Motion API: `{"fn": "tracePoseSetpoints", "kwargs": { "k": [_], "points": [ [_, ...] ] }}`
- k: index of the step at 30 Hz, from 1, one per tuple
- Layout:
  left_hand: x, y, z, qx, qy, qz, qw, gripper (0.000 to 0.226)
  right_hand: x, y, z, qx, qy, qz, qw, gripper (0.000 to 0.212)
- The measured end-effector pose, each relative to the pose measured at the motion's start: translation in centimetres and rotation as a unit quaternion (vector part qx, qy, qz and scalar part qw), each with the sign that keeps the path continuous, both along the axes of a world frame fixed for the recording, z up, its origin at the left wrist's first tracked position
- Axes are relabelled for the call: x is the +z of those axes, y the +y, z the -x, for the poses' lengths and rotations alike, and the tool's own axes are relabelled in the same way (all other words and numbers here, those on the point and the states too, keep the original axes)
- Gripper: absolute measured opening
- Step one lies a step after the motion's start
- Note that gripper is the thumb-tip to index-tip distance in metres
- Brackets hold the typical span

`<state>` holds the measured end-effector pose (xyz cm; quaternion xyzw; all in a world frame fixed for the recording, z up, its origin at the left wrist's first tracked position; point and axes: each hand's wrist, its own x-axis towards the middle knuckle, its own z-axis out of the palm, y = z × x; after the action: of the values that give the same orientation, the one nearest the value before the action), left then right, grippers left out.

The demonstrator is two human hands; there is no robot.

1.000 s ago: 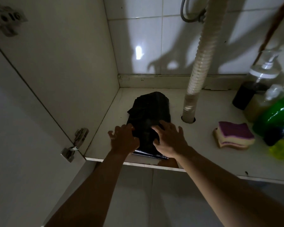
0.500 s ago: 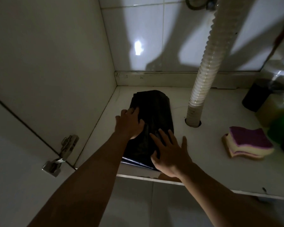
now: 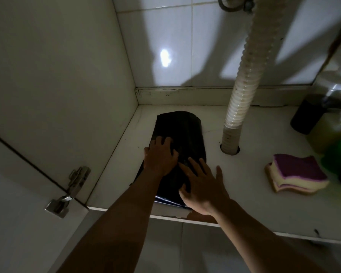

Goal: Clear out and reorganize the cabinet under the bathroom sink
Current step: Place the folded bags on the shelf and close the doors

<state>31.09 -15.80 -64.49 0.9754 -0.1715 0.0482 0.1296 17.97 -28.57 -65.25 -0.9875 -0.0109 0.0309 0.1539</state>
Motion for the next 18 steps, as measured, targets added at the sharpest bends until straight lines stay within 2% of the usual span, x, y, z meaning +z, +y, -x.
{"fn": "tracePoseSetpoints", "kwargs": {
  "k": [3, 5, 7, 11, 14, 18],
  "points": [
    [-0.2, 0.6, 2.1, 0.012, 0.006, 0.014, 1.0, 0.049, 0.4, -0.6, 1.0, -0.017, -0.056, -0.008, 0.998, 0.076],
    [-0.6, 1.5, 4.3, 0.019, 0.006, 0.016, 1.0, 0.051, 0.3, -1.1, 2.6, -0.012, -0.116, 0.015, 0.993, 0.066],
    [-0.8, 2.6, 6.2, 0.006, 0.032, -0.01, 0.999, 0.054, 0.3, -1.3, 4.1, 0.013, -0.135, 0.024, 0.991, 0.051],
    [0.9, 4.9, 8.3, -0.013, 0.058, -0.002, 0.998, 0.057, 2.8, -1.2, 7.0, 0.015, -0.074, 0.042, 0.996, 0.058],
    [2.7, 6.6, 10.2, -0.04, 0.112, -0.064, 0.991, 0.059, 5.3, -1.7, 9.9, 0.033, -0.04, 0.042, 0.998, 0.067],
    [7.7, 7.3, 14.1, -0.039, 0.132, -0.001, 0.99, 0.06, 8.8, -3.3, 15.2, -0.012, -0.033, 0.065, 0.997, 0.057]
  ]
}}
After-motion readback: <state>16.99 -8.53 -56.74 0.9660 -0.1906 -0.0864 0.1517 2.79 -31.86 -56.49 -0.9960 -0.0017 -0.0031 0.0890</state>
